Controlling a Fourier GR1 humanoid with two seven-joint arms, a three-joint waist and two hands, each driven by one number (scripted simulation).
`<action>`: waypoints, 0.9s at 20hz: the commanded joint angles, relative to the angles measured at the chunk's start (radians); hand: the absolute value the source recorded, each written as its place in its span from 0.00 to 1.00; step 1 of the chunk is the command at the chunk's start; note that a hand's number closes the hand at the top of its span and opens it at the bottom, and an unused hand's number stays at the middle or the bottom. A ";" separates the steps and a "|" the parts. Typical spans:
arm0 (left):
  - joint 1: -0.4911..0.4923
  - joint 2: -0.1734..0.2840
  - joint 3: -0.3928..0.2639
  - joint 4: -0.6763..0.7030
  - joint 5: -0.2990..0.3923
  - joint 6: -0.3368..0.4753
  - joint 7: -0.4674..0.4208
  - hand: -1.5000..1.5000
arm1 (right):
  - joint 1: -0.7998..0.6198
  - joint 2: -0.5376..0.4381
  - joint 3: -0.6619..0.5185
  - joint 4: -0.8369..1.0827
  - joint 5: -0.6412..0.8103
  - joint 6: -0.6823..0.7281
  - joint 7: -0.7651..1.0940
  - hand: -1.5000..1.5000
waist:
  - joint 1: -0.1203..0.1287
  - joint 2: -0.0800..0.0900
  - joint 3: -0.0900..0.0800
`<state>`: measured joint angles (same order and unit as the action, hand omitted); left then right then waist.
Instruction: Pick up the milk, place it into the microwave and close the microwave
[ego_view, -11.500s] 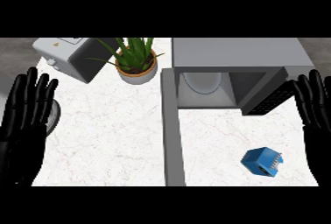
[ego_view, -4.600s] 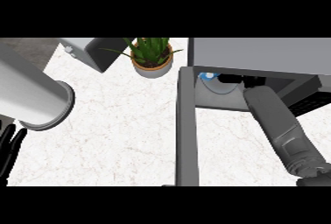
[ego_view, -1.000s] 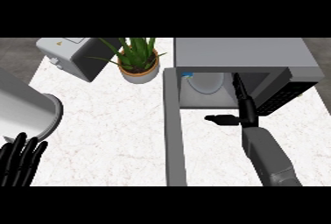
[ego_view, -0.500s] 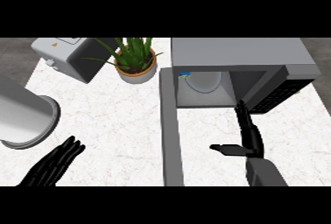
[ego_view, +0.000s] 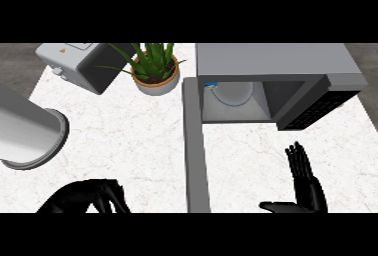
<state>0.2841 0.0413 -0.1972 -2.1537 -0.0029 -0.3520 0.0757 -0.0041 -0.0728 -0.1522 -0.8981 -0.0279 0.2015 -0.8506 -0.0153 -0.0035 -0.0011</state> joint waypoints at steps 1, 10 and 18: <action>-0.065 -0.001 -0.041 0.035 -0.023 -0.010 0.044 1.00 | 0.162 -0.003 0.021 -0.188 -0.039 0.048 0.029 0.00 | 0.004 0.001 0.000; -0.286 -0.019 -0.151 0.262 -0.076 -0.091 0.109 1.00 | 0.243 -0.022 0.023 -0.230 -0.043 0.067 -0.002 0.00 | 0.003 0.005 0.001; -0.332 -0.041 -0.407 0.472 -0.231 0.068 -0.040 1.00 | 0.416 -0.079 0.026 -0.376 -0.086 0.162 -0.059 0.00 | 0.002 0.003 0.001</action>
<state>-0.0381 0.0061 -0.4664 -1.7606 -0.1481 -0.3591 0.0970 0.3544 -0.1359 -0.1296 -1.2434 -0.1005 0.2956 -0.8511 -0.0138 -0.0005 -0.0006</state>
